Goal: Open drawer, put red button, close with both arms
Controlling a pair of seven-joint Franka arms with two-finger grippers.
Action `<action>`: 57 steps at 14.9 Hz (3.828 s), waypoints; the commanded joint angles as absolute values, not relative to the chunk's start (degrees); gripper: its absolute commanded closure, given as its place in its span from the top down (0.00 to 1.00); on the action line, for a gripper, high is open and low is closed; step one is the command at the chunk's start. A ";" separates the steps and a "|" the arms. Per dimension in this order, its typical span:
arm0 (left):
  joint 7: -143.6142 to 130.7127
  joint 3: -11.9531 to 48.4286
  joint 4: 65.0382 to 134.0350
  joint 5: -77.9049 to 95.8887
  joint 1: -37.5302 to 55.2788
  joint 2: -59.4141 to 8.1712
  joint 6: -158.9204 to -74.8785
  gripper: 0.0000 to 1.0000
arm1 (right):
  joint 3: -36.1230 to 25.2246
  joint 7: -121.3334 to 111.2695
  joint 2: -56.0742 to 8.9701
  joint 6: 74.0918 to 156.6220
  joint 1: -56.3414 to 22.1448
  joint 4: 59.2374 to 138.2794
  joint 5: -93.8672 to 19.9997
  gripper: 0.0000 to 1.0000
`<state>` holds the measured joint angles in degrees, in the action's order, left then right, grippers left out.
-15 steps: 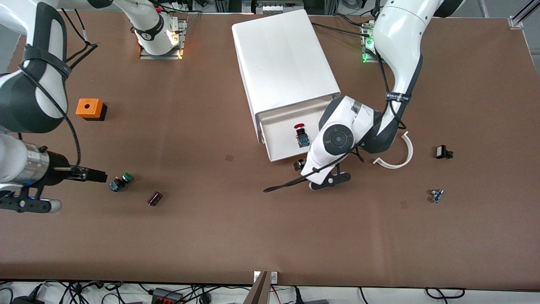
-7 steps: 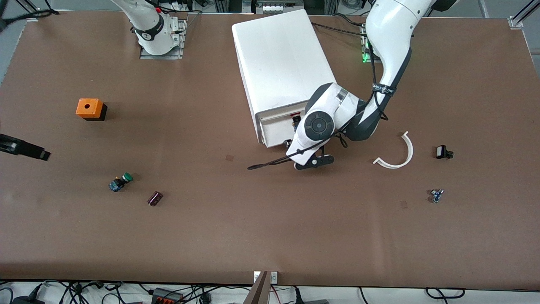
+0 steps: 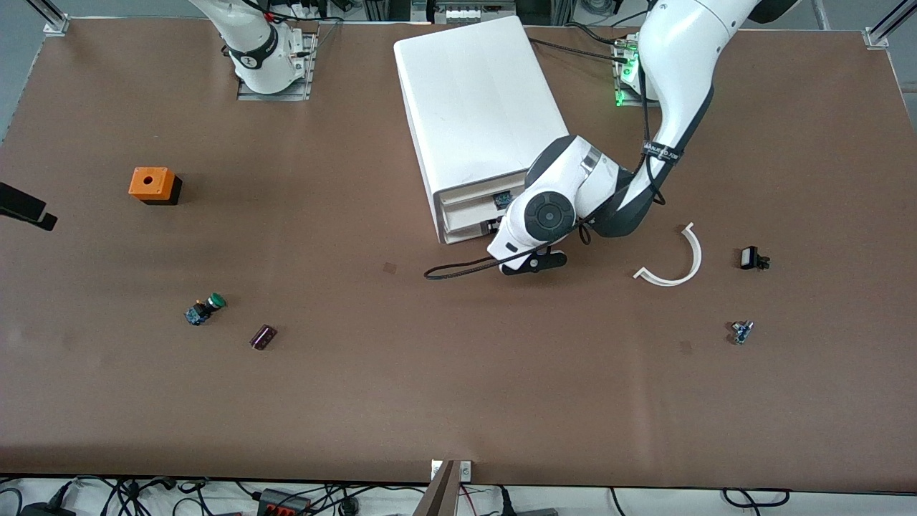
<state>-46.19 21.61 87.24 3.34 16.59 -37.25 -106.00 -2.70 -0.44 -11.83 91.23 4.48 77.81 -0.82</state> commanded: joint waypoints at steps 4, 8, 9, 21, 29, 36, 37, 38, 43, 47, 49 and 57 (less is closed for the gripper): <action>-45.35 23.90 89.82 2.72 16.17 -36.56 -105.12 1.00 | -1.23 -0.97 -2.84 96.39 4.75 93.03 0.26 1.00; -45.35 24.08 90.18 3.34 16.17 -36.74 -105.12 1.00 | -1.23 -1.40 2.02 99.49 4.75 100.90 0.26 1.00; -45.35 24.08 90.18 3.34 16.26 -36.74 -105.12 1.00 | -1.14 -1.32 1.67 99.84 4.75 100.29 0.26 1.00; -44.04 23.29 83.26 1.76 13.37 -35.95 -101.10 1.00 | -1.05 -2.72 0.26 97.29 4.48 96.94 2.64 1.00; -10.94 23.64 71.72 -11.87 0.02 -30.07 -88.86 1.00 | -1.14 -2.90 0.44 96.42 4.13 94.57 2.46 1.00; 1.67 15.15 77.31 -7.14 -3.80 -14.19 -85.08 1.00 | -1.05 -2.81 -0.35 95.01 3.43 94.48 2.29 1.00; 1.67 11.11 79.52 -4.51 -2.04 -11.02 -85.17 1.00 | -1.05 -2.73 -0.44 94.84 3.34 94.74 2.46 1.00; 1.76 7.07 82.06 -2.57 0.07 -7.94 -85.17 1.00 | -1.05 -2.64 -0.61 95.27 3.43 94.75 2.46 1.00; 1.76 3.87 98.61 -2.20 2.28 4.04 -98.35 1.00 | -1.05 -2.64 -1.05 95.71 2.99 94.48 2.55 1.00; 6.50 2.72 98.18 -1.67 2.28 3.96 -95.99 1.00 | -1.05 -2.64 -1.14 95.71 2.99 94.48 2.64 1.00; 6.42 2.99 97.65 -1.58 1.68 3.34 -95.01 1.00 | -1.05 -2.64 -1.58 95.71 2.99 94.48 2.64 1.00; 6.15 3.08 96.69 2.37 -0.09 3.34 -89.23 1.00 | -1.05 -2.64 -1.58 96.06 2.90 94.22 2.90 1.00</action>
<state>4.98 3.01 97.21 1.03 0.49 2.63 -92.25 -1.25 -2.25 -1.68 96.03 3.06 94.62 1.97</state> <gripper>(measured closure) 0.000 0.000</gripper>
